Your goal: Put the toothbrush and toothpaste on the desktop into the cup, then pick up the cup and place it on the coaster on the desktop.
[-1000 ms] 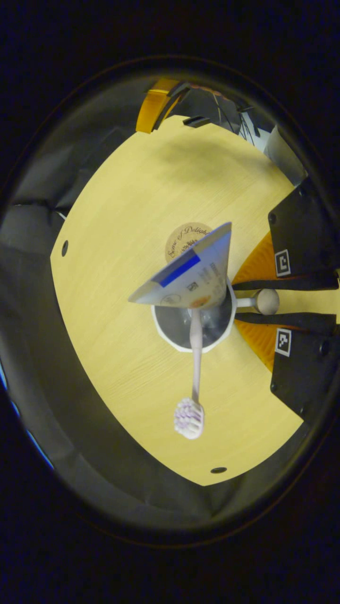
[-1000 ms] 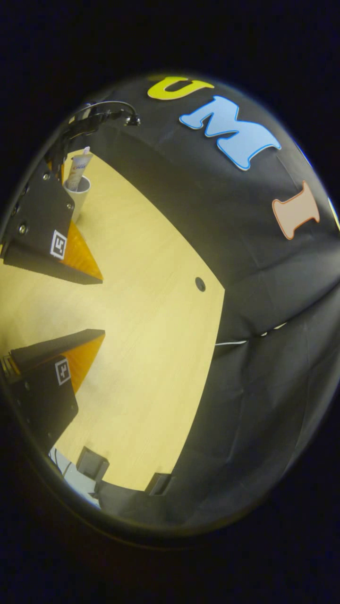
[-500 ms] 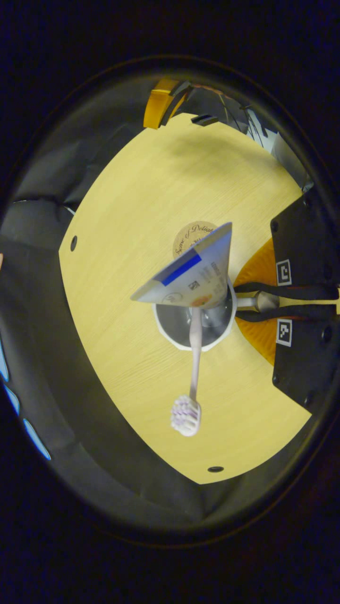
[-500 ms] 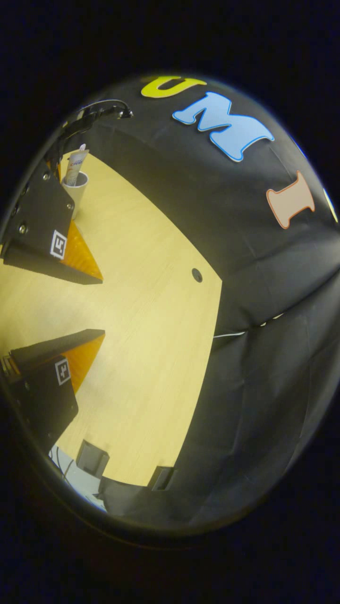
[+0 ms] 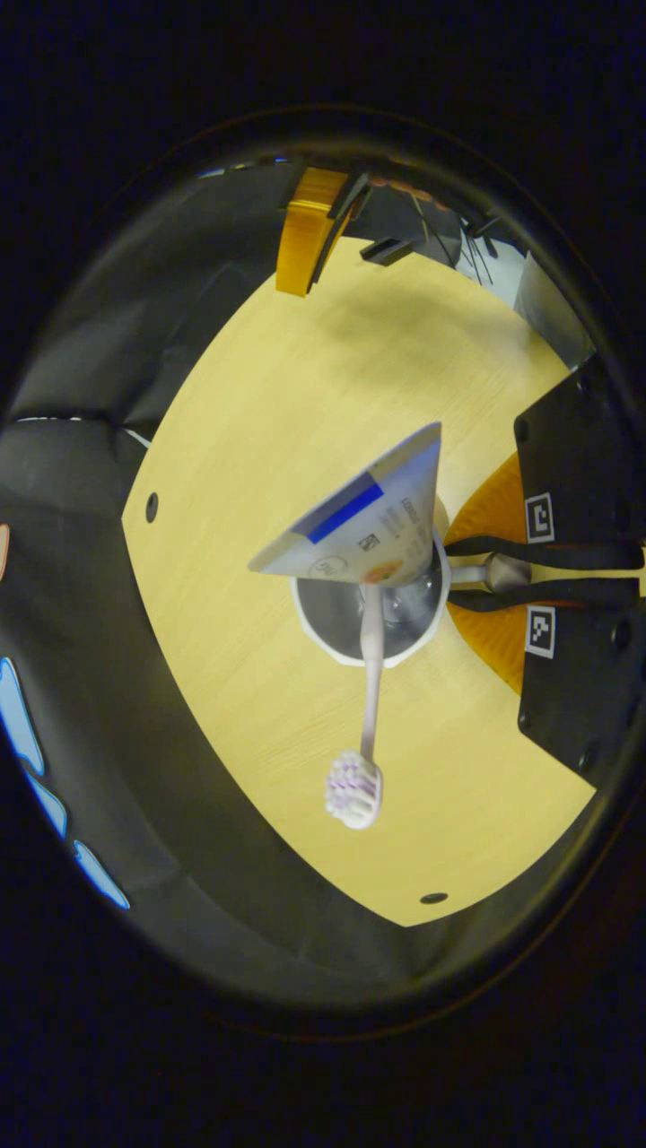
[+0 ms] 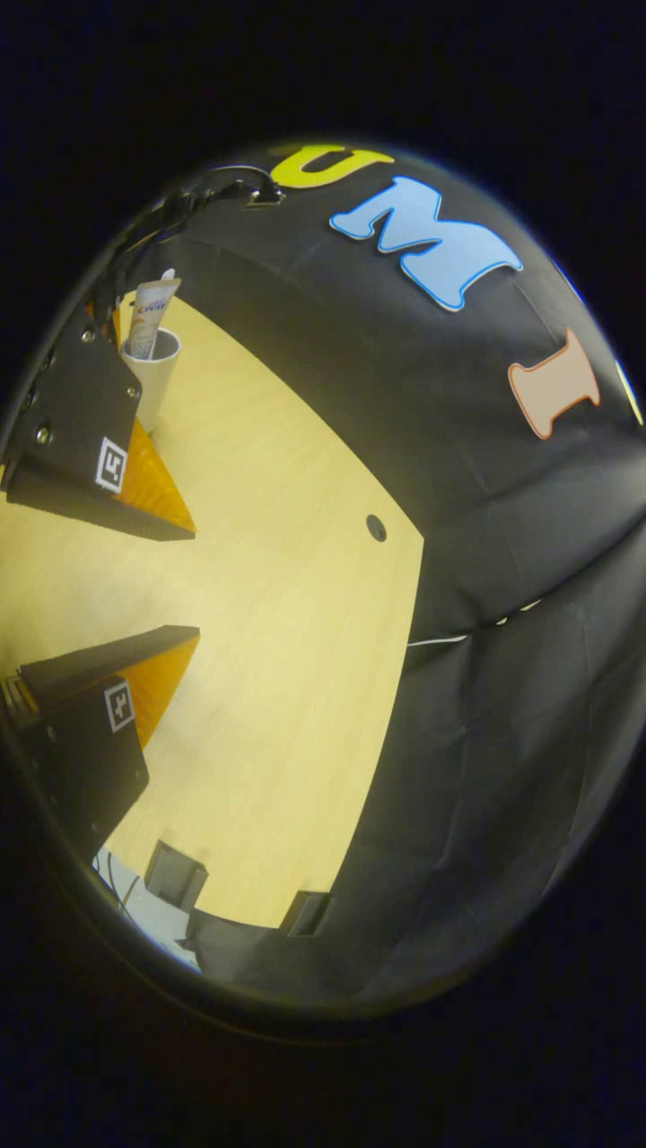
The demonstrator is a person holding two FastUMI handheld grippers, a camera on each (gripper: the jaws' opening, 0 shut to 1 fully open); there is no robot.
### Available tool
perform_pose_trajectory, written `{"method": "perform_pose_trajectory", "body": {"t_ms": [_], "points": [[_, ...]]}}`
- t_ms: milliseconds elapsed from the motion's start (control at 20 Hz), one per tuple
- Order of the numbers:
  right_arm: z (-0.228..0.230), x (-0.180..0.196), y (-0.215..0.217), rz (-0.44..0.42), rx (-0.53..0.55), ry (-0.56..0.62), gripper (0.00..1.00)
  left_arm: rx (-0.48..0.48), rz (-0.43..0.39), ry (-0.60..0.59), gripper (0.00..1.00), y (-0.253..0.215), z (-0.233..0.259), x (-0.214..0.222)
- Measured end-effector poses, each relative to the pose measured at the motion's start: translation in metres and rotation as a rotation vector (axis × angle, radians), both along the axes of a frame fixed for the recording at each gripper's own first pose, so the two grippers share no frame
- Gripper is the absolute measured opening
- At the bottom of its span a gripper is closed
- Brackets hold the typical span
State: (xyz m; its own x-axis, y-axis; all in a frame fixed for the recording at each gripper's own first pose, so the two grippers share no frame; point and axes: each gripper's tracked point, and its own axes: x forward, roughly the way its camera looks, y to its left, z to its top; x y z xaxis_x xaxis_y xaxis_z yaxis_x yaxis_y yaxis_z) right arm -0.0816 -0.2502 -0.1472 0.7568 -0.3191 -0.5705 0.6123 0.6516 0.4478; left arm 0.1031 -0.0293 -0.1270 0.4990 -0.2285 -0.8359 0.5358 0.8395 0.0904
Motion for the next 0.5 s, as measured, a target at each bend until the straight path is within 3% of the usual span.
{"method": "perform_pose_trajectory", "body": {"t_ms": [500], "points": [[-0.0070, -0.0094, -0.0105, -0.034, 0.021, 0.010, 0.61, 0.029, -0.043, 0.000, 0.11, 0.0054, -0.0023, -0.0013]]}}
